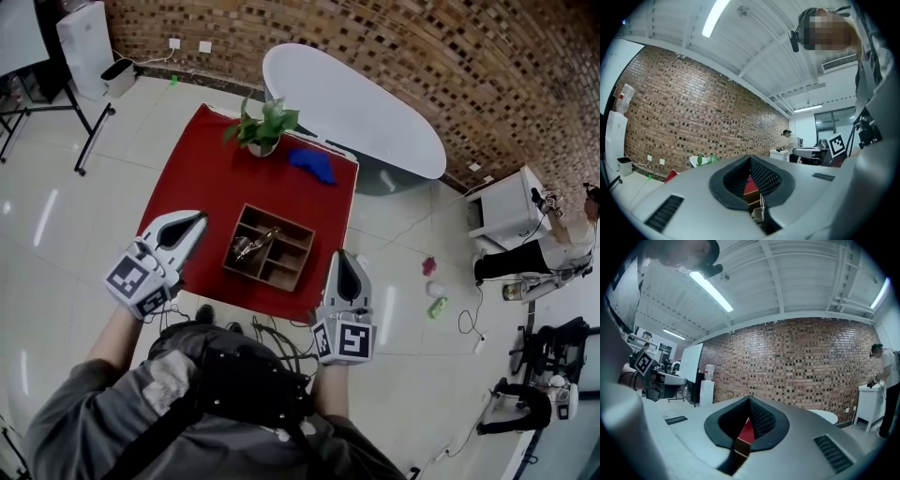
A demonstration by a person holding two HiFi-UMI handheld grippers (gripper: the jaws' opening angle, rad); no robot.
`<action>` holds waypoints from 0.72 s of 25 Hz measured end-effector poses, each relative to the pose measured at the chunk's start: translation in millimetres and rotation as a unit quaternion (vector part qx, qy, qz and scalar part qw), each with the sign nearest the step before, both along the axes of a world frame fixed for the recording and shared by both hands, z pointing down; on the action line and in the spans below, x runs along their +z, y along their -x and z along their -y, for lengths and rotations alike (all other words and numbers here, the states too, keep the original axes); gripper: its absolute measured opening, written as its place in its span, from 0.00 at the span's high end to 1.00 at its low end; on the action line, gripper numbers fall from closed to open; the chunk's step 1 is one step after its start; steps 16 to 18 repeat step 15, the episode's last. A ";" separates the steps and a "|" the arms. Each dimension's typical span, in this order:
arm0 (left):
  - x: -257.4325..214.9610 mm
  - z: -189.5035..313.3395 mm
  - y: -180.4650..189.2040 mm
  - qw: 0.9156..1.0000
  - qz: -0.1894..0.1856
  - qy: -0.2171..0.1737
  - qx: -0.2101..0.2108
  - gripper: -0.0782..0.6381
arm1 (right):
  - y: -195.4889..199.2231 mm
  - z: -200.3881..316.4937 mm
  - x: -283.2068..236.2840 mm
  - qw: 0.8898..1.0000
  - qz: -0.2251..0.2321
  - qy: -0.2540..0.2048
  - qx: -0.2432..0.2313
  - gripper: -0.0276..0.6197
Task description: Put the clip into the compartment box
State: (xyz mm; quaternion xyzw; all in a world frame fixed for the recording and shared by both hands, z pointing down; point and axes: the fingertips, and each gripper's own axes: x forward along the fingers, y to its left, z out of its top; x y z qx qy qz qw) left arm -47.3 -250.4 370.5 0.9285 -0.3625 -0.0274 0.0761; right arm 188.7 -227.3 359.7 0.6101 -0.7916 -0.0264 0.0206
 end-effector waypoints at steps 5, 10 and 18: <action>-3.4 -5.0 6.0 1.000 0.004 0.001 -0.007 0.87 | 3.8 3.4 -0.1 1.000 0.001 0.005 -0.006 0.93; -9.8 -5.8 12.7 1.000 -0.003 0.002 -0.016 0.87 | 9.8 1.8 -2.1 1.000 -0.001 0.006 -0.010 0.93; -14.0 -3.1 5.3 1.000 0.002 0.007 -0.019 0.87 | 10.0 4.3 -7.6 1.000 -0.004 0.008 -0.017 0.93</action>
